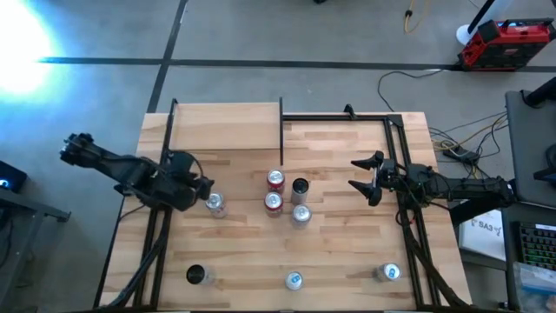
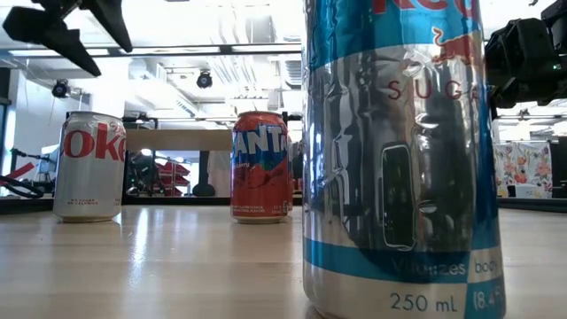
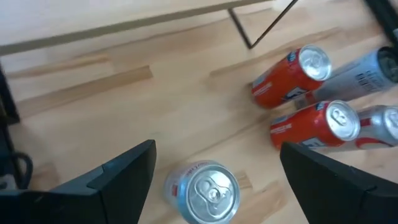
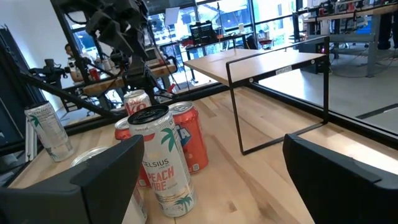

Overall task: Place canned beverage on shelf
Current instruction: Put the left red-silver soda can on the shelf

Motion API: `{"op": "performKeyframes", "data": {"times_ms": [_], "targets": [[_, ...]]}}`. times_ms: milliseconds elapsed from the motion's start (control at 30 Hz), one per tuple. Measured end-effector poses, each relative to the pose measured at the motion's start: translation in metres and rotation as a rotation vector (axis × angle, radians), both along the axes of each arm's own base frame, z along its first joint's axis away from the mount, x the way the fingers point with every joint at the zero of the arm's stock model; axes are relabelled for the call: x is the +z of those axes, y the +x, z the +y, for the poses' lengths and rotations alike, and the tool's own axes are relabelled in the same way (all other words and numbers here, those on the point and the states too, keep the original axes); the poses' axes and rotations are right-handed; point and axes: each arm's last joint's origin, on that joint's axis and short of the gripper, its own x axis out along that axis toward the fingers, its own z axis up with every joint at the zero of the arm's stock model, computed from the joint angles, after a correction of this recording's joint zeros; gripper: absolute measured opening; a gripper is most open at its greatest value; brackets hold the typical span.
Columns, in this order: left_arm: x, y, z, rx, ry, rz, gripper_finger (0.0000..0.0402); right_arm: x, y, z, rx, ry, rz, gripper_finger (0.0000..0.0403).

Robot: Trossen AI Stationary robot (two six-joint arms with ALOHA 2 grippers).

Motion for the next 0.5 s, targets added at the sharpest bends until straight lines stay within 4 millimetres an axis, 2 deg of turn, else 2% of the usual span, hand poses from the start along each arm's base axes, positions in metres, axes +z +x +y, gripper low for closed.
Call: {"op": "performKeyframes", "data": {"times_ms": [100, 233, 500], "targets": [[-0.002, 0.009, -0.002, 0.024, -0.025, 0.029, 0.0328, 0.0, 0.0, 0.0, 0.0, 0.0, 0.0, 0.0368], [-0.007, 0.02, 0.0, 0.082, -0.145, 0.047, 0.0328, 0.0, 0.0, 0.0, 0.0, 0.0, 0.0, 0.0368], [-0.012, 0.035, 0.019, 0.175, -0.375, 0.089, 0.0328, 0.0, 0.0, 0.0, 0.0, 0.0, 0.0, 0.0368]]}}
